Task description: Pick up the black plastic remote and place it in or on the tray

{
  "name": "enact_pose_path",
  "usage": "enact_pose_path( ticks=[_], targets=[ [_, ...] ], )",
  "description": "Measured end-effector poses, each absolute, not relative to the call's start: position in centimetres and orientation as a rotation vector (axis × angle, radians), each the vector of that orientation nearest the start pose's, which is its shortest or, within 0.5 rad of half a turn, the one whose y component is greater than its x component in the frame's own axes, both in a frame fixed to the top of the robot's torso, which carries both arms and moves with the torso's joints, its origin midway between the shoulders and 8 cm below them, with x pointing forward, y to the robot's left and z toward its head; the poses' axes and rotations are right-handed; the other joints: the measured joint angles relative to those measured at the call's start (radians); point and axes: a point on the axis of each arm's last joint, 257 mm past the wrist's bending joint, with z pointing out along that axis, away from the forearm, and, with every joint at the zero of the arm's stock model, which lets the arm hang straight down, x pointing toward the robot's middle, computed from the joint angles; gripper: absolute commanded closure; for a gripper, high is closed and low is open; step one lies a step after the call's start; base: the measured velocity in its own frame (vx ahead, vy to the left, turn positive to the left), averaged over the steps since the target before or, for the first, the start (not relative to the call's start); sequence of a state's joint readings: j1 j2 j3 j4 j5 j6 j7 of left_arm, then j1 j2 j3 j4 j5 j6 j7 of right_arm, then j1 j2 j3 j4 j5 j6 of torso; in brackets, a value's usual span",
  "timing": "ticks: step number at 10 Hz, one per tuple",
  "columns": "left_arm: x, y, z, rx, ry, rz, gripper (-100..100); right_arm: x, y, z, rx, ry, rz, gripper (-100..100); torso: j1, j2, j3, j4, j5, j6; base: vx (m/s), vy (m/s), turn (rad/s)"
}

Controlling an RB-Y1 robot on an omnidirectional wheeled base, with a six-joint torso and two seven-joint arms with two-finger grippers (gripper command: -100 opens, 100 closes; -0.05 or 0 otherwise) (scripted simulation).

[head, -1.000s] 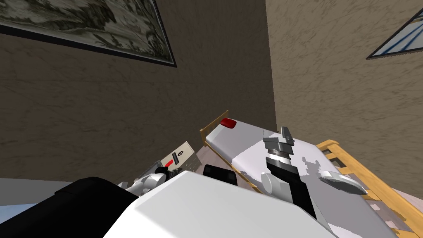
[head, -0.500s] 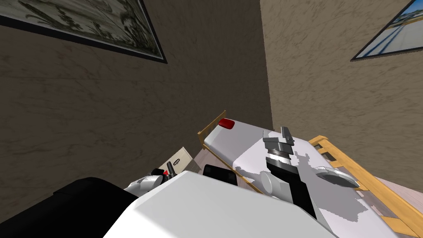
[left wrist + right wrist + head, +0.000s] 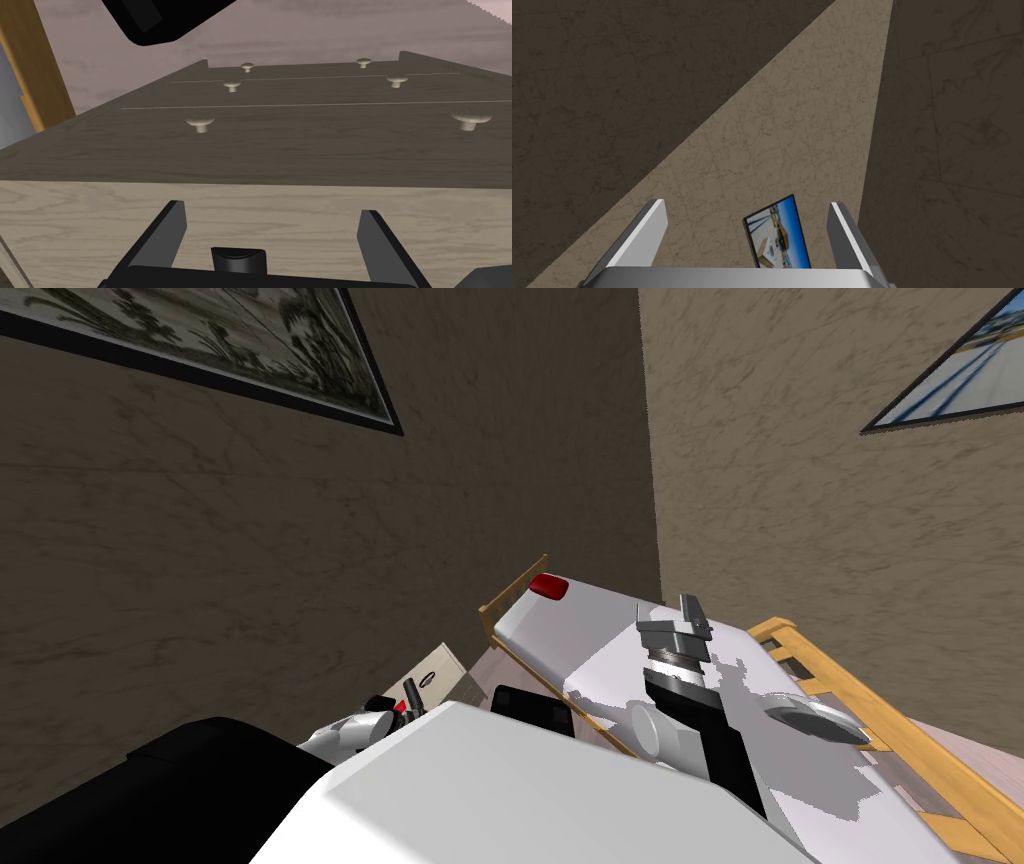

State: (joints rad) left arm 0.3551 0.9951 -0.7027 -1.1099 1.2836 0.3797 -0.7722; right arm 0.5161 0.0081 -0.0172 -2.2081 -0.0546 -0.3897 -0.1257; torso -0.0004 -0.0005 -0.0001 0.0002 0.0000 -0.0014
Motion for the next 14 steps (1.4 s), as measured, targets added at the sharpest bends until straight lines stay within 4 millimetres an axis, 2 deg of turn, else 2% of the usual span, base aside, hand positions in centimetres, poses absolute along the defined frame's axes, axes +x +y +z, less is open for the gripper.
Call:
enact_pose_path(
  ticks=[3, 6, 14],
  targets=[
    [3.82, 50.38, -57.40, -1.577, 2.658, 0.002, -100, 36.86, -30.09, -3.63, 0.913, 0.655, 1.376, 0, 0.001, 0.000, 0.000, 0.000, 0.000, 0.000, 0.000, 0.000, -0.001],
    [3.84, 49.93, -57.37, -1.614, 2.643, -0.018, -100, 36.86, -30.09, -3.63, 0.913, 0.655, 1.376, 0, 0.006, -0.004, -0.002, -0.001, 0.001, 0.001, 0.042, 0.064, -0.112],
    [3.60, 49.75, -57.31, -1.642, 2.632, -0.026, -100, 36.86, -30.09, -3.63, 0.913, 0.655, 1.376, 0, 0.003, -0.002, -0.001, 0.000, 0.001, 0.000, 0.009, 0.020, 0.003]
  ],
)
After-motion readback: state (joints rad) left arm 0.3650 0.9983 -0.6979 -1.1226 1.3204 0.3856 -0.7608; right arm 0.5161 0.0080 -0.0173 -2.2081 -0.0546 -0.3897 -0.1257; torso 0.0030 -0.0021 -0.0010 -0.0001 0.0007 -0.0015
